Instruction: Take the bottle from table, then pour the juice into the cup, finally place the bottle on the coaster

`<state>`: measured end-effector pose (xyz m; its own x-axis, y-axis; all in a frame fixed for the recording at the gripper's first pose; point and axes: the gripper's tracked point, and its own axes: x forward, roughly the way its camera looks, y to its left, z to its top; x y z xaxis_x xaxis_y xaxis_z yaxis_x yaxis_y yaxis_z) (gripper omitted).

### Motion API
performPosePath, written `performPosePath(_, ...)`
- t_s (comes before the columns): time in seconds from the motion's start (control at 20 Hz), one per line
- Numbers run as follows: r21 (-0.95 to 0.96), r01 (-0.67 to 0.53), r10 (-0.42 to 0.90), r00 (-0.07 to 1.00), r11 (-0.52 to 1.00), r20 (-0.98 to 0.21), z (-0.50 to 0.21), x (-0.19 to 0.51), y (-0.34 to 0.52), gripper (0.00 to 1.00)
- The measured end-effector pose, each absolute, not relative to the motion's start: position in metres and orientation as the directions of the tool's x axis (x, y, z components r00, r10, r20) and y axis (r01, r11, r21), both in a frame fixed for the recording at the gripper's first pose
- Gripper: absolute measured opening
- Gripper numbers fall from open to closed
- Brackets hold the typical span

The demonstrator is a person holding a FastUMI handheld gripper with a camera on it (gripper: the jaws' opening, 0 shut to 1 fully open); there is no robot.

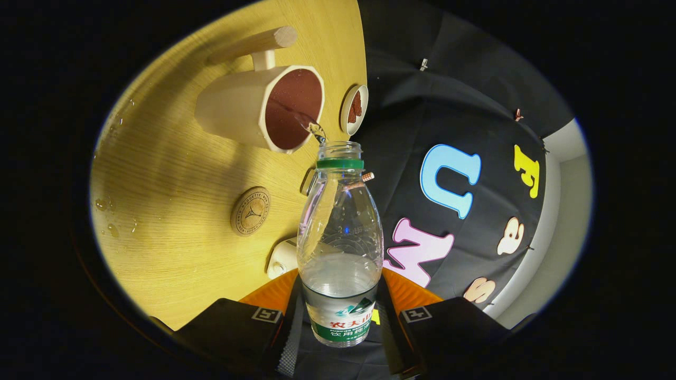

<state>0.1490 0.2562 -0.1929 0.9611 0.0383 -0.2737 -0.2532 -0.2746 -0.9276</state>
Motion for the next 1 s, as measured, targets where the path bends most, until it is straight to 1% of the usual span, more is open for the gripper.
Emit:
performPosePath(0.8,-0.892,-0.153,0.098,0.972,-0.425,-0.213,-0.169,0.156,0.269,0.67)
performPosePath(1.0,-0.87,-0.088,0.139,0.975,-0.485,-0.176,-0.16,0.154,0.277,0.67)
